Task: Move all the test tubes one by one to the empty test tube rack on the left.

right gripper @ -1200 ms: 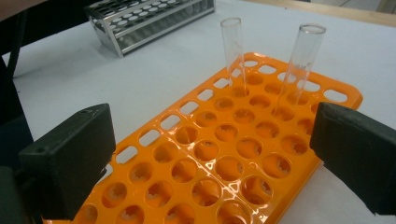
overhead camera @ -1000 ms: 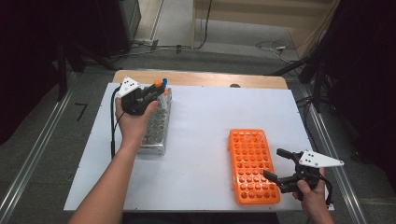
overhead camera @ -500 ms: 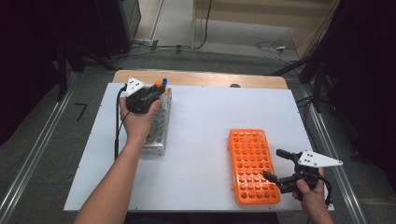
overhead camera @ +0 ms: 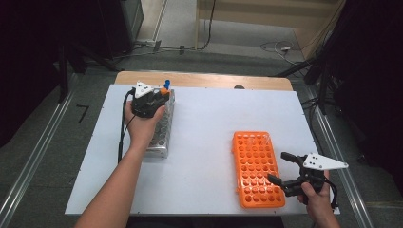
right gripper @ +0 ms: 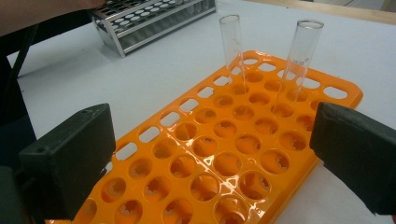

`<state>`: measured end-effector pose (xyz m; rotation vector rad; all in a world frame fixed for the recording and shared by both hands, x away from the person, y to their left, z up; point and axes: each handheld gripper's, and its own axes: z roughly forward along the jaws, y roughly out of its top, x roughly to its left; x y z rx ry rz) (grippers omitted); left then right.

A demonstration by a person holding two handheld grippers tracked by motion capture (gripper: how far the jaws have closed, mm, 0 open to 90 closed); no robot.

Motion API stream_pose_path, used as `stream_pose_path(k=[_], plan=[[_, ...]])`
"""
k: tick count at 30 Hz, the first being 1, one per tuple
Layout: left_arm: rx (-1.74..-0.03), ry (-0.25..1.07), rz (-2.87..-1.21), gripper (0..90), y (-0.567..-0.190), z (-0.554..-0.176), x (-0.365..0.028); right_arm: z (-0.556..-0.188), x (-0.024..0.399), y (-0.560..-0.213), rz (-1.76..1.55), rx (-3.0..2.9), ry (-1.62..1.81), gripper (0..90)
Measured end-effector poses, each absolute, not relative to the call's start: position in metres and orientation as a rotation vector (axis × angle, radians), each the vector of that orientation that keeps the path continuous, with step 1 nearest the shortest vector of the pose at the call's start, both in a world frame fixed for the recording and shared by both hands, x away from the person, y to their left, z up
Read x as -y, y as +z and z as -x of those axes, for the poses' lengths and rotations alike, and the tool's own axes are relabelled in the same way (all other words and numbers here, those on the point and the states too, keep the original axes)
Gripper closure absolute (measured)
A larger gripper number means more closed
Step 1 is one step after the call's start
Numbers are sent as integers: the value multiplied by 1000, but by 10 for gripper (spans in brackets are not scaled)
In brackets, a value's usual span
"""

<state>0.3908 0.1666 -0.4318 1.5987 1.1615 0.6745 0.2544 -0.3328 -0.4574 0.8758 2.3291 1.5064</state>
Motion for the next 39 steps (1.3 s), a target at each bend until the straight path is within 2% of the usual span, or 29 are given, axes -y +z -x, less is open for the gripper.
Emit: stream_pose_path(k=[7, 11, 15, 17, 20, 24, 39], plan=[[-1137, 664, -1597, 561, -428, -387, -168, -256, 334, -458, -885, -2328, 1507, 0], [-1139, 666, -1568, 407, -425, -380, -169, -256, 336, -458, -890, -2326, 1505, 0], [-1142, 635, -1561, 204, -422, -374, -169, -257, 336, -458, -894, -2326, 1506, 0], [-1136, 620, -1559, 129, -420, -370, -169, -257, 335, -458, -893, -2327, 1507, 0], [-1121, 591, -1564, 63, -417, -362, -169, -257, 335, -459, -896, -2327, 1510, 0], [-1088, 568, -1577, 2, -414, -348, -166, -257, 334, -458, -899, -2327, 1506, 0], [-1022, 546, -1563, 0, -413, -285, -162, -266, 329, -451, -962, -2299, 1485, 0]])
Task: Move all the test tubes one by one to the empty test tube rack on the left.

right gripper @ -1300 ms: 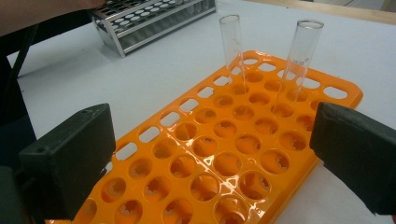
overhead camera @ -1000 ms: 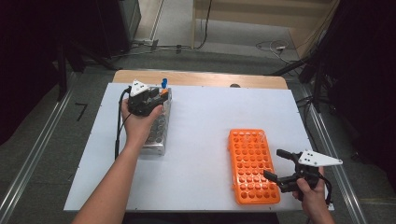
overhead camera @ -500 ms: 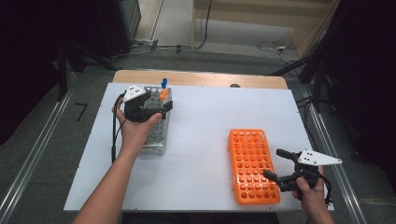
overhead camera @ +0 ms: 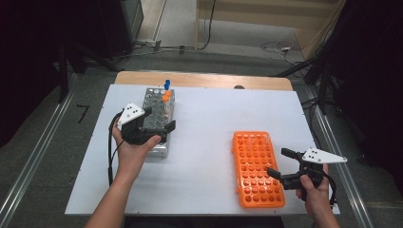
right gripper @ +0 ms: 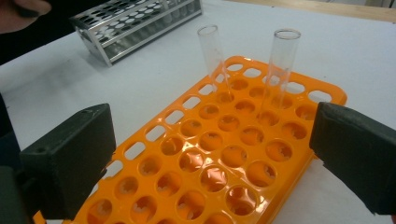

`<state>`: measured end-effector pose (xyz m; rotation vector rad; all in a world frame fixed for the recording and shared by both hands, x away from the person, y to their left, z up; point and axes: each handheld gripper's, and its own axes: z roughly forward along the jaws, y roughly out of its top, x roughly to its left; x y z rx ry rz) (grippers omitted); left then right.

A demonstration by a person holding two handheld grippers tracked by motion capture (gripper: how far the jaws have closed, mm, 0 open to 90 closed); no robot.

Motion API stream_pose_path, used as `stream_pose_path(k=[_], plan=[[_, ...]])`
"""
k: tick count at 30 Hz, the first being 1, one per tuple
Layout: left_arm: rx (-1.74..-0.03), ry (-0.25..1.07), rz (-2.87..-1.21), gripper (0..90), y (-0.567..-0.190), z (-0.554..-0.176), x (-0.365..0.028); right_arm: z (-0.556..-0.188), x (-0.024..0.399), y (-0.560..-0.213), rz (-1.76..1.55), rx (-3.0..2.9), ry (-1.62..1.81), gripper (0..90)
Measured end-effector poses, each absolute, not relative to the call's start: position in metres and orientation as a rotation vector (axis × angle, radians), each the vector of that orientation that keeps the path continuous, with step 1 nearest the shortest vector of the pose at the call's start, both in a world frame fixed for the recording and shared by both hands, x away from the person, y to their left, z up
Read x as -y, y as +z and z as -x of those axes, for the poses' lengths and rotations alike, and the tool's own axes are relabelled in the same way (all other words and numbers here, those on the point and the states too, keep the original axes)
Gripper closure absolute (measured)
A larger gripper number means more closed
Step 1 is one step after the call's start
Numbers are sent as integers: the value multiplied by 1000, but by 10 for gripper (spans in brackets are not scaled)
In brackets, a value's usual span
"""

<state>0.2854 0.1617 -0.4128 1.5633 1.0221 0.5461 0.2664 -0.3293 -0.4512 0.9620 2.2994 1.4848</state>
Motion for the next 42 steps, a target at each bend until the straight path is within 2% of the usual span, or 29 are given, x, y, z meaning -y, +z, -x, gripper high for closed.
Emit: stream_pose_path(k=[6, 17, 23, 31, 37, 42], plan=[[-1011, 546, -1569, 0, -417, -266, -158, -274, 324, -446, -962, -2294, 1471, 0], [-982, 503, -1571, 0, -418, -254, -146, -303, 307, -440, -1022, -2275, 1440, 0], [-979, 493, -1566, 0, -419, -253, -143, -323, 306, -444, -1075, -2242, 1421, 52], [-980, 476, -1579, 0, -424, -254, -140, -333, 304, -460, -1107, -2242, 1361, 202], [-974, 457, -1607, 0, -429, -255, -135, -328, 304, -471, -1119, -2281, 1382, 405], [-969, 452, -1608, 0, -429, -254, -135, -325, 301, -473, -1071, -2308, 1346, 464]])
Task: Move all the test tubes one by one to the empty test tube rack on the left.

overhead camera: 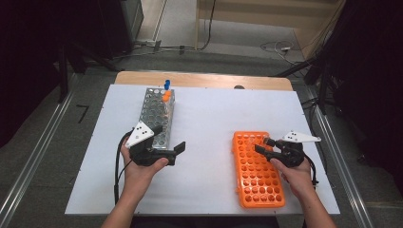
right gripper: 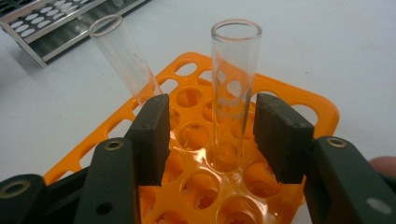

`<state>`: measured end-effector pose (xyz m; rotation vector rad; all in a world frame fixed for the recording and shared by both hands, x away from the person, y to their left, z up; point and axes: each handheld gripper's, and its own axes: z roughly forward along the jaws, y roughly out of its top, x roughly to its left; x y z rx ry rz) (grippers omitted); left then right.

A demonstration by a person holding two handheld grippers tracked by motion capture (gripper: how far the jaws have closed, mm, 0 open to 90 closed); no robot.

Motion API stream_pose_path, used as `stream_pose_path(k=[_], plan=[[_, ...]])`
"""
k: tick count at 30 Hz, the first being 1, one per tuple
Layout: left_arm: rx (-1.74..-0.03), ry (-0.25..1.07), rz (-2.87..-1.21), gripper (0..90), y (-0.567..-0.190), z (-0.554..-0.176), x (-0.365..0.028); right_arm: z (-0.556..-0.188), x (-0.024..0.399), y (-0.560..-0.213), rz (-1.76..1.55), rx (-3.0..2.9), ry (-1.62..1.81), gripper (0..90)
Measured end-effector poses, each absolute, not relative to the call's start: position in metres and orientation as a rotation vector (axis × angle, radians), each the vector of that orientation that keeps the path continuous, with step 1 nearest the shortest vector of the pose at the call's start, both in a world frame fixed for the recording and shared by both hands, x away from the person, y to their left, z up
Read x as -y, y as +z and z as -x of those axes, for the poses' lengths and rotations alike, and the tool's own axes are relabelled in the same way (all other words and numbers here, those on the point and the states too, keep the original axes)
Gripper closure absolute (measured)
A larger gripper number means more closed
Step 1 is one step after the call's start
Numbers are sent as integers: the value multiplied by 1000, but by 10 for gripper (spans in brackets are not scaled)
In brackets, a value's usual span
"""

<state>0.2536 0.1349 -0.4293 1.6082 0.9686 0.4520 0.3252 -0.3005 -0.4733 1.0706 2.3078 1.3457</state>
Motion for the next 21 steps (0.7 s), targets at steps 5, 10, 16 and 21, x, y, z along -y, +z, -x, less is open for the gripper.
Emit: stream_pose_path(k=[5, 10, 16, 21], plan=[[-968, 445, -1610, 0, -430, -253, -135, -322, 297, -478, -1037, -2316, 1327, 572], [-970, 443, -1613, 0, -431, -253, -135, -320, 299, -480, -1045, -2270, 1308, 697], [-968, 439, -1615, 0, -432, -254, -134, -320, 302, -480, -1054, -2248, 1292, 736], [-959, 435, -1620, 0, -431, -253, -131, -317, 299, -472, -1058, -2225, 1294, 738]])
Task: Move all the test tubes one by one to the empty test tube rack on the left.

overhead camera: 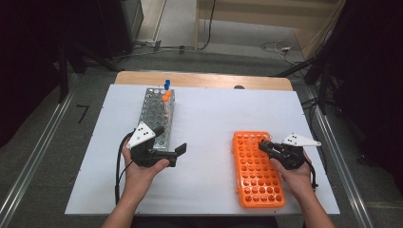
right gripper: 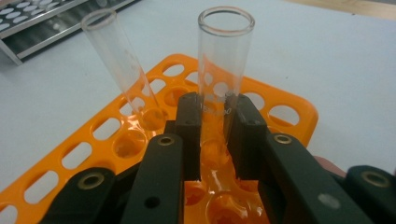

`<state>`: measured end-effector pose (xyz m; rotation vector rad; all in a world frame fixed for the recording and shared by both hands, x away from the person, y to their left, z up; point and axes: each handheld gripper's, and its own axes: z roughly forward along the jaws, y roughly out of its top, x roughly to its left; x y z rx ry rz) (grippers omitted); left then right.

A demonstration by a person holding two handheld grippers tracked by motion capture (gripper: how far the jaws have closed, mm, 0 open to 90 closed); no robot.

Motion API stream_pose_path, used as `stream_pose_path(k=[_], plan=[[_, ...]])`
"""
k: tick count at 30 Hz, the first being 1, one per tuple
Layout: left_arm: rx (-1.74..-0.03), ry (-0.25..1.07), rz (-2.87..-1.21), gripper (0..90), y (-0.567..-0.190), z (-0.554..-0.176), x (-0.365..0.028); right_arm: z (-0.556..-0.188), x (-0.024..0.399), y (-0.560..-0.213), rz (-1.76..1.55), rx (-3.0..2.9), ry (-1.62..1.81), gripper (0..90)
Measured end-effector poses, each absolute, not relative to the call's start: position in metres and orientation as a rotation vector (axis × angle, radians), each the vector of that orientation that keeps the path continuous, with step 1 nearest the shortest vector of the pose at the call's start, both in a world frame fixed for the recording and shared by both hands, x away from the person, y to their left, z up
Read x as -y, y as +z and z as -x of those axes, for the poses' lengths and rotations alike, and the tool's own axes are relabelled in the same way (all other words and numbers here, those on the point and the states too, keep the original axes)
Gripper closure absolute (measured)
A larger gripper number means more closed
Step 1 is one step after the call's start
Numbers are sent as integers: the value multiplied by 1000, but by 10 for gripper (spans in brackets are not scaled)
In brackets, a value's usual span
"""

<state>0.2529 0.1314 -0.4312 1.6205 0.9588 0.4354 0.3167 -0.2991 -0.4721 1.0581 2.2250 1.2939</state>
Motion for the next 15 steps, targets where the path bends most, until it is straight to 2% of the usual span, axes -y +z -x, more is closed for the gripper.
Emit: stream_pose_path(k=[15], plan=[[-930, 426, -1632, 0, -429, -251, -126, -301, 292, -433, -1026, -2174, 1370, 738]])
